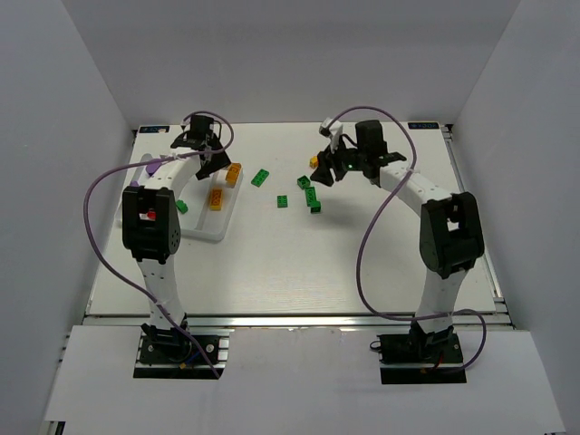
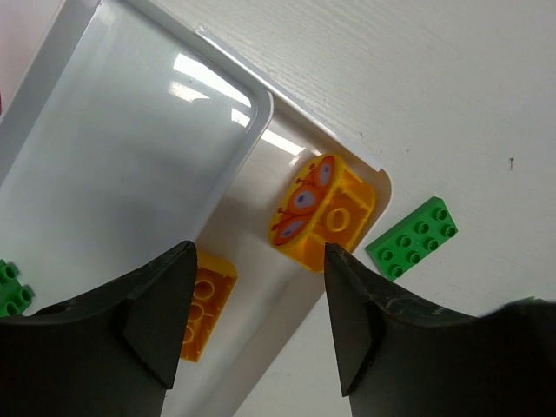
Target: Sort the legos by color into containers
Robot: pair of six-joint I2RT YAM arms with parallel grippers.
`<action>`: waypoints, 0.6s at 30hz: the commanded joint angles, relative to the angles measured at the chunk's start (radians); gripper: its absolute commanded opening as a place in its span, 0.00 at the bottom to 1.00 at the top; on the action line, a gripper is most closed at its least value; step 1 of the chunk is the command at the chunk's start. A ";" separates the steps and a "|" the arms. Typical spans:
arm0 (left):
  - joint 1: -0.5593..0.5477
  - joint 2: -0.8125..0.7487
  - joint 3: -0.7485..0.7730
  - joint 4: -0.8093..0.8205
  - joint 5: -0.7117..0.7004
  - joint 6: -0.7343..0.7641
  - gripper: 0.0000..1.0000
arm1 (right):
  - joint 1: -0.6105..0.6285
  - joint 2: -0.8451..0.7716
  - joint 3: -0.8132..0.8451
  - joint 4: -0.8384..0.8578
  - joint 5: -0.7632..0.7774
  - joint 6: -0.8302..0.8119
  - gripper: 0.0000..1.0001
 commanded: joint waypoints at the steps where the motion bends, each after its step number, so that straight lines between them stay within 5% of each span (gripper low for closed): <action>1: -0.010 -0.043 0.046 -0.010 0.012 0.018 0.70 | -0.004 0.068 0.137 -0.046 0.124 0.100 0.62; 10: -0.008 -0.361 -0.190 0.031 -0.013 0.013 0.84 | 0.010 0.263 0.447 -0.170 0.408 0.278 0.80; 12: -0.010 -0.435 -0.309 0.055 -0.016 -0.013 0.86 | 0.019 0.300 0.480 -0.189 0.426 0.251 0.89; 18: -0.008 -0.707 -0.556 0.083 -0.020 -0.088 0.88 | 0.028 0.376 0.516 -0.164 0.437 0.090 0.89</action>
